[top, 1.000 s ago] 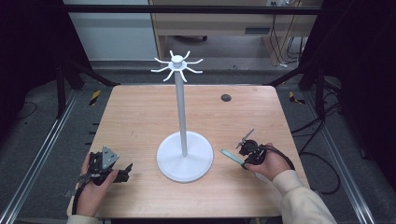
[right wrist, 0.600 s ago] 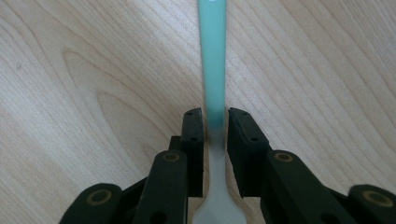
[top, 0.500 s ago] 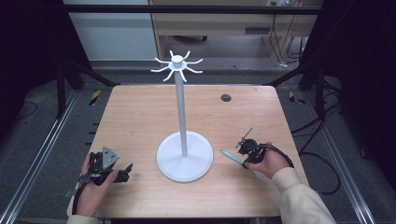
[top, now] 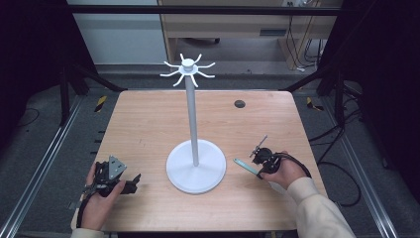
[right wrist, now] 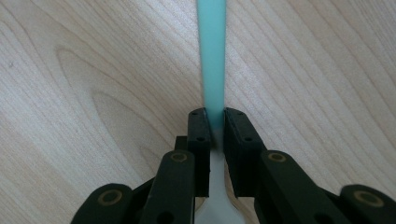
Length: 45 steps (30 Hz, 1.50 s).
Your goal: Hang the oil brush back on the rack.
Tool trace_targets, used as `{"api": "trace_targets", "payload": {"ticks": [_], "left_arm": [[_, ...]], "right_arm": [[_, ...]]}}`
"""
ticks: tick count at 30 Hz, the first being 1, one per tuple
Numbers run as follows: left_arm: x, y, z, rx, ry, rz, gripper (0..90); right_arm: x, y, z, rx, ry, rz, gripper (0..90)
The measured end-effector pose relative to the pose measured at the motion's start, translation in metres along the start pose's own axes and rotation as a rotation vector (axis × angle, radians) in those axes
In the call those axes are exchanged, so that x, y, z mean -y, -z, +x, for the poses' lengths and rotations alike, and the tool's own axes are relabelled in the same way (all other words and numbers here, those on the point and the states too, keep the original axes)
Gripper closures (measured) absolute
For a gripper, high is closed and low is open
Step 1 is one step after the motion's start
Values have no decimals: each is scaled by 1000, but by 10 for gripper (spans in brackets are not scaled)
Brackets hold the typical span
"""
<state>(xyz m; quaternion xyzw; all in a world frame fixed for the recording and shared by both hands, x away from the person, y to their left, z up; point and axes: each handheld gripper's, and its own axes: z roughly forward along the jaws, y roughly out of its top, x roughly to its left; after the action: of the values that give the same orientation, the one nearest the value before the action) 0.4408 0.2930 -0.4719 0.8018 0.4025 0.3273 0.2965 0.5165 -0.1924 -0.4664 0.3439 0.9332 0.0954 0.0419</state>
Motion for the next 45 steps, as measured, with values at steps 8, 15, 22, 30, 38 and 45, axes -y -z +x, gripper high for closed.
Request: {"api": "trace_targets", "payload": {"ticks": [8, 15, 22, 30, 38, 45], "left_arm": [[0, 0, 0, 0, 2, -1, 25], [0, 0, 0, -1, 2, -2, 25], [0, 0, 0, 0, 1, -1, 25], [0, 0, 1, 3, 9, -5, 25], [0, 0, 1, 2, 10, -7, 25], [-1, -1, -1, 9, 6, -11, 25]], "right_arm": [[-1, 1, 2, 13, 23, -2, 823], [1, 21, -1, 12, -17, -95, 824], [-15, 67, -11, 41, -70, -310, 824], [-37, 90, -10, 56, -143, -522, 824], [-41, 96, -2, 61, -179, -636, 824], [-35, 105, 4, 65, -161, -707, 824]]}}
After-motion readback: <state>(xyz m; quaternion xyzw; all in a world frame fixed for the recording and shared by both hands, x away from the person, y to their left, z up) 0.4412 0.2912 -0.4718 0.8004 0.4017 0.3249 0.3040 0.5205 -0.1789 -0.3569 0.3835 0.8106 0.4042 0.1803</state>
